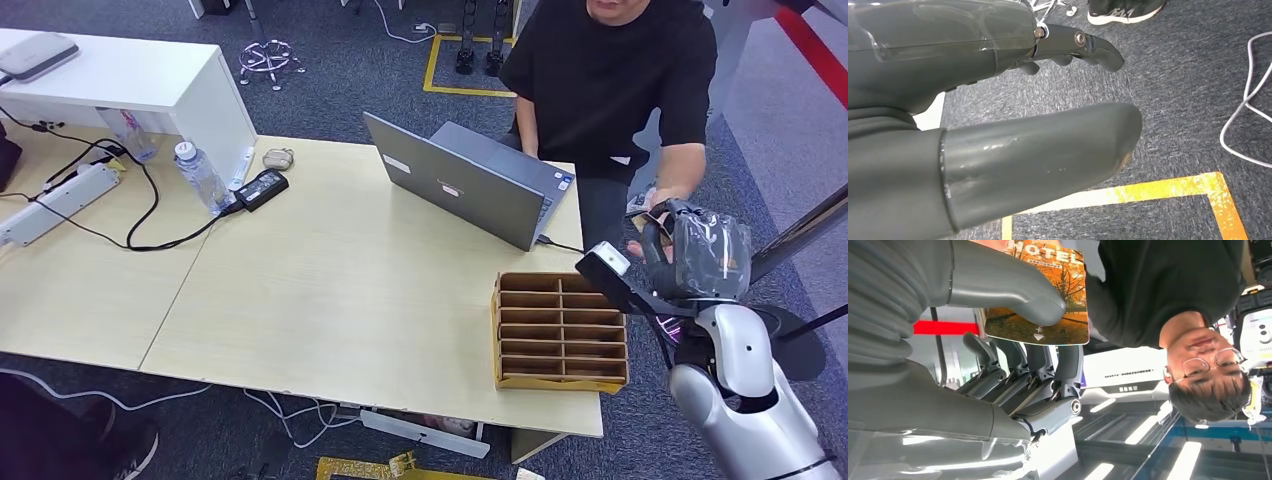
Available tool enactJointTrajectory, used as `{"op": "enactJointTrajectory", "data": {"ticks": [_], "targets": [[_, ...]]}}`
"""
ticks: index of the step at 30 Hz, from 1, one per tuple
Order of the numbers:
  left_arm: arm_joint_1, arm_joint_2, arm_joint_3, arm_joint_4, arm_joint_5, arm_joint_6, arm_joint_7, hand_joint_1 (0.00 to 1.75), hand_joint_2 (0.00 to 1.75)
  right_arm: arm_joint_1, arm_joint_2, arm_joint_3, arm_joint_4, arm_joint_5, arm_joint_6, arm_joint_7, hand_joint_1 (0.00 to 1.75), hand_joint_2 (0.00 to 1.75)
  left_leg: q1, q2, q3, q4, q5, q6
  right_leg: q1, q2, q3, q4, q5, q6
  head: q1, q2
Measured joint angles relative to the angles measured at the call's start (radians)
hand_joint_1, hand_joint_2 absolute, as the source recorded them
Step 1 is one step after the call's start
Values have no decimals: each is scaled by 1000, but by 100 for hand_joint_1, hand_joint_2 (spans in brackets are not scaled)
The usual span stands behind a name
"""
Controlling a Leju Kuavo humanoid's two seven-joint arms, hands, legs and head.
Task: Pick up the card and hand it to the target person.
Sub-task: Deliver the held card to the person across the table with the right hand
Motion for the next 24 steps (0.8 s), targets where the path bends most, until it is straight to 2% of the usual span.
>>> {"op": "enactJointTrajectory", "data": {"ticks": [8, 17, 18, 21, 22, 24], "targets": [[-1, 0, -1, 0, -10, -4, -3, 0, 0, -50, 31, 29, 142, -46, -35, -30, 147, 175, 0, 0, 0, 0, 0, 0, 0, 0, 0, 0, 0, 0, 0, 0], [-2, 0, -3, 0, -16, -10, -3, 0, 0, -81, 53, 60, 242, -32, -39, -29, 138, 175, 0, 0, -1, 0, 0, 0, 0, 0, -1, 0, 0, 0, 0, 0], [-2, 0, -3, 0, -16, -10, -3, 0, 0, -84, 54, 64, 250, -29, -35, -26, 114, 175, 0, 0, -1, 0, 0, 0, 0, 0, -1, 0, 0, 0, 0, 0], [-1, 0, -3, 0, -17, -10, -3, 0, 0, -87, 56, 72, 269, -26, -27, -19, 12, 175, 0, 0, -1, 0, 0, 0, 0, 0, -1, 0, 0, 0, 0, 0], [-2, 0, -3, 0, -17, -10, -3, 0, 0, -87, 57, 75, 275, -26, -26, -17, 0, 175, 0, 0, -1, 0, 0, 0, 0, 0, -1, 0, 0, 0, 0, 0], [-2, 0, -3, 0, -18, -11, -3, 0, 0, -88, 59, 80, 287, -23, -25, -13, 0, 175, 0, 0, -1, 0, 0, 0, 0, 0, -1, 0, 0, 0, 0, 0]]}}
